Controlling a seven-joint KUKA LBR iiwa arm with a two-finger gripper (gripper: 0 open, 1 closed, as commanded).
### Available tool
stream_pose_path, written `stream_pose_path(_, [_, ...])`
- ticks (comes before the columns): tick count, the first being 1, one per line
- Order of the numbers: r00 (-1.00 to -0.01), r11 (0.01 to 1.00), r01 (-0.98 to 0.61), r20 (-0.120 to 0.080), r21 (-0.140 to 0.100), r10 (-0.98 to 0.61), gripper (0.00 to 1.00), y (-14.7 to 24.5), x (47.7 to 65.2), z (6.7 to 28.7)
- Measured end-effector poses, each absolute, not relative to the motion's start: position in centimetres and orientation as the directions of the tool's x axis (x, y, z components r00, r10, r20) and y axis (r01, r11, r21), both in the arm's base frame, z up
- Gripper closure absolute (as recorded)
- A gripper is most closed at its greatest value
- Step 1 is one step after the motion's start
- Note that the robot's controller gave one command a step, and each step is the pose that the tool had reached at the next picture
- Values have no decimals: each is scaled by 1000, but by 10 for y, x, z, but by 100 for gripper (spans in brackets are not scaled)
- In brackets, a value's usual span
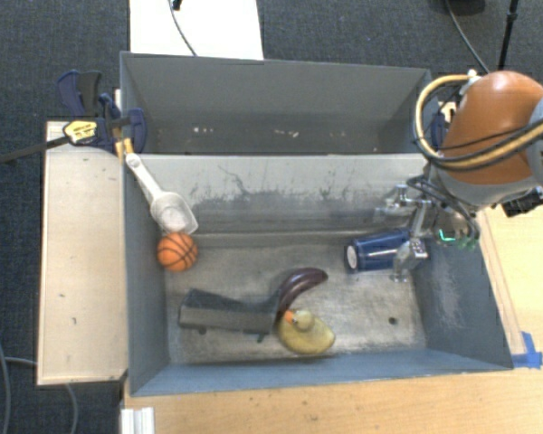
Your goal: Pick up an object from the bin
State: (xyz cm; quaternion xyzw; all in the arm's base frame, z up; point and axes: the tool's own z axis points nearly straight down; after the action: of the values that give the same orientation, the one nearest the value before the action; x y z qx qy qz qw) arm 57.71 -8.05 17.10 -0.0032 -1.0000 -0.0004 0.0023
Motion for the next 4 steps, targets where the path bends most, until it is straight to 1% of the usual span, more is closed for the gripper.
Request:
stream_pose_path(1, [-1000, 1000, 5, -3, 0, 5, 0, -80, 579, 176])
stream_pose_path(2, [-999, 999, 43, -6, 2, 43, 100, -79, 586, 79])
stream_pose_path(3, [-999, 999, 42, -6, 2, 42, 100, -79, 586, 79])
stream_pose_path(4, [-999, 999, 42, 2, 1, 42, 100, -78, 585, 116])
